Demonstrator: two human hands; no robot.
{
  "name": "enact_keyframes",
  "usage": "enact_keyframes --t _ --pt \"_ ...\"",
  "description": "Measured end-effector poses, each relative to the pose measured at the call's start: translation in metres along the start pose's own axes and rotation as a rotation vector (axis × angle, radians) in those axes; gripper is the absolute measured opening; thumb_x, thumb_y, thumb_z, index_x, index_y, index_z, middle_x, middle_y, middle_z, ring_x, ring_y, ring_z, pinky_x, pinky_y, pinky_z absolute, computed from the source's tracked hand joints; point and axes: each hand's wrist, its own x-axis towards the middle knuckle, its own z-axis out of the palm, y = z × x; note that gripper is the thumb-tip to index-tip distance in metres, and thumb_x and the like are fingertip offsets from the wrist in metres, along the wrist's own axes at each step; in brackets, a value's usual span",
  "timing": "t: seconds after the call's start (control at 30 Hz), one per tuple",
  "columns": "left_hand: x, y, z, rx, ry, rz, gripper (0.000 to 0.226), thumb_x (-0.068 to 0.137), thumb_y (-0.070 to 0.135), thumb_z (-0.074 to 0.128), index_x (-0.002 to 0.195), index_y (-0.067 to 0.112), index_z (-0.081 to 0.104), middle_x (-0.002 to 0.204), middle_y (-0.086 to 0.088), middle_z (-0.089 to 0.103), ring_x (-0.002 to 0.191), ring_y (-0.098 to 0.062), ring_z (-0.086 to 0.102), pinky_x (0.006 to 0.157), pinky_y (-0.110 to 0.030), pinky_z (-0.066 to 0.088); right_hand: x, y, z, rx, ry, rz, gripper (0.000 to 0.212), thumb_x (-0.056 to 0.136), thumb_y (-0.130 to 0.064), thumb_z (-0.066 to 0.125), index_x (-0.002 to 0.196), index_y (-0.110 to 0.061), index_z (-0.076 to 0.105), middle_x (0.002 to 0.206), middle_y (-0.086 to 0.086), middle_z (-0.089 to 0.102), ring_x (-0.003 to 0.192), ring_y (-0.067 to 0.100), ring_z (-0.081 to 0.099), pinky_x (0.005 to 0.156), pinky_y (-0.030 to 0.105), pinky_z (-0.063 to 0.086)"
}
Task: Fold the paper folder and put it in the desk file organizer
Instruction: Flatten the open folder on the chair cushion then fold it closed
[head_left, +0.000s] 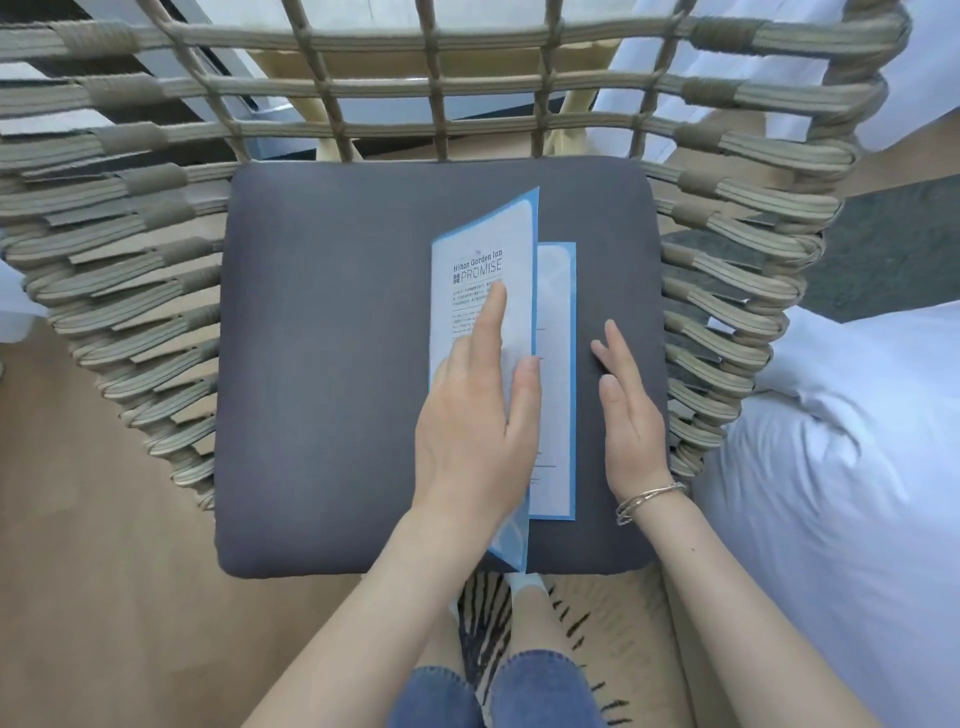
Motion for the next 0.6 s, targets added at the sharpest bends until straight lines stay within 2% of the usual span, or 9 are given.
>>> enact_keyframes --t 0.07,0.13,0.23,0.27,0.4,0.53,0.6 --pt "0.001 -0.009 0.012 0.026 -0.052 0.019 0.053 0.099 0.036 0.032 0.151 0.026 0.027 0.131 0.003 0.056 0.115 -0.018 0.051 0.089 -0.031 0.041 0.001 0.000 -0.002 0.080 0.012 0.016 0.048 0.100 -0.045 0.031 0.148 -0.044 0.029 0.147 -0.018 0.045 0.136 -0.004 0.038 0.111 0.017 0.028" --pt "0.003 -0.025 0.024 0.154 -0.104 0.071 0.049 0.101 0.026 0.036 0.148 0.015 0.036 0.141 -0.008 0.051 0.126 -0.026 0.047 0.101 -0.038 0.040 0.002 0.000 -0.002 0.042 0.010 -0.025 0.050 0.100 -0.041 0.031 0.150 -0.039 0.028 0.150 -0.022 0.037 0.140 0.001 0.035 0.115 0.027 0.027" --pt "0.005 -0.054 0.041 0.335 -0.186 0.117 0.046 0.101 0.021 0.041 0.147 0.010 0.041 0.153 -0.019 0.038 0.141 -0.035 0.034 0.115 -0.045 0.029 0.002 0.000 0.004 -0.154 -0.007 -0.126 0.054 0.100 -0.039 0.029 0.152 -0.022 0.028 0.157 -0.010 0.030 0.146 0.004 0.023 0.117 0.020 0.019" --pt "0.006 -0.063 0.045 0.368 -0.201 0.133 0.047 0.101 0.021 0.041 0.147 0.011 0.041 0.155 -0.019 0.035 0.144 -0.037 0.030 0.116 -0.047 0.026 0.001 0.000 0.007 -0.214 -0.011 -0.145 0.056 0.100 -0.039 0.029 0.152 -0.019 0.028 0.159 -0.005 0.029 0.147 0.006 0.021 0.118 0.021 0.018" --pt "0.008 -0.092 0.052 0.464 -0.204 0.185 0.050 0.100 0.029 0.034 0.147 0.014 0.041 0.157 -0.015 0.032 0.145 -0.036 0.028 0.117 -0.052 0.022 -0.004 0.003 0.019 -0.459 -0.020 -0.181 0.056 0.099 -0.035 0.032 0.153 -0.019 0.028 0.161 0.009 0.024 0.148 0.023 0.021 0.119 0.043 0.021" --pt "0.010 -0.112 0.057 0.511 -0.167 0.221 0.054 0.100 0.032 0.031 0.150 0.012 0.034 0.159 -0.010 0.030 0.147 -0.033 0.024 0.118 -0.052 0.017 -0.007 0.013 0.032 -0.687 -0.031 -0.203 0.057 0.097 -0.035 0.032 0.152 -0.021 0.029 0.161 0.006 0.023 0.150 0.030 0.015 0.121 0.044 0.009" --pt "0.010 -0.122 0.062 0.524 -0.158 0.236 0.055 0.101 0.031 0.031 0.152 0.012 0.029 0.161 -0.009 0.025 0.149 -0.030 0.020 0.119 -0.051 0.014 -0.005 0.021 0.038 -0.787 -0.018 -0.224 0.055 0.097 -0.033 0.033 0.151 -0.021 0.032 0.160 0.006 0.027 0.149 0.033 0.017 0.120 0.046 0.009"
